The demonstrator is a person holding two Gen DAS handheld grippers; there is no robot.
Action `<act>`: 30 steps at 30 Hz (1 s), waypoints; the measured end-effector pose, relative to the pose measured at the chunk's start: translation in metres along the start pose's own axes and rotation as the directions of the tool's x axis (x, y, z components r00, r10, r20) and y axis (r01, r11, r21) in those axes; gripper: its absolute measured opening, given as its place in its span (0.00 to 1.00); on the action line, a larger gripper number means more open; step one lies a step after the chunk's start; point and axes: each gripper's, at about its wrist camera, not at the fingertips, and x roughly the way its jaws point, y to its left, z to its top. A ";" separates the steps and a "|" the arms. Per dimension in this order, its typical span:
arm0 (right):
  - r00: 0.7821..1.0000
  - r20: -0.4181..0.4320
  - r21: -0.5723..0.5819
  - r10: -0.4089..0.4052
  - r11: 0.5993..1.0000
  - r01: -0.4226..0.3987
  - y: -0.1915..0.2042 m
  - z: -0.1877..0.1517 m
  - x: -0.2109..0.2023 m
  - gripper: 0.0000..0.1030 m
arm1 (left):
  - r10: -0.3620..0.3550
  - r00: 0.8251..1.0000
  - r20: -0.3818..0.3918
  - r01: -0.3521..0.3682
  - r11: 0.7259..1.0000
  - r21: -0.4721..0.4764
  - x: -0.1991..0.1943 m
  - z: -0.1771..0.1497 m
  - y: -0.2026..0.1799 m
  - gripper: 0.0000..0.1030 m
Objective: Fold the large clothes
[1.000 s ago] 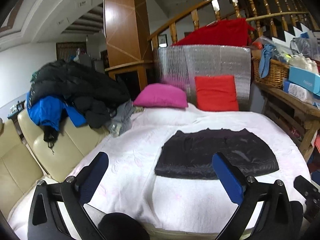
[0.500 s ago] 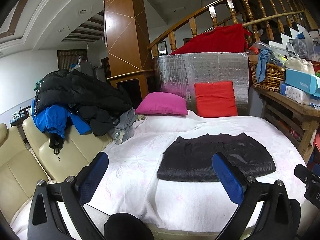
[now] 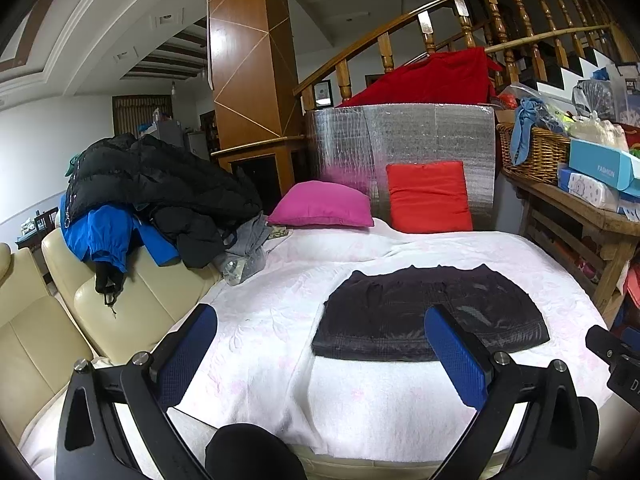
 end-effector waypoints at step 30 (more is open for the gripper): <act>0.999 -0.004 -0.014 -0.033 0.999 0.033 0.014 0.001 0.004 0.76 | -0.010 1.000 0.002 0.010 1.000 0.004 0.001 -0.002 0.003 1.00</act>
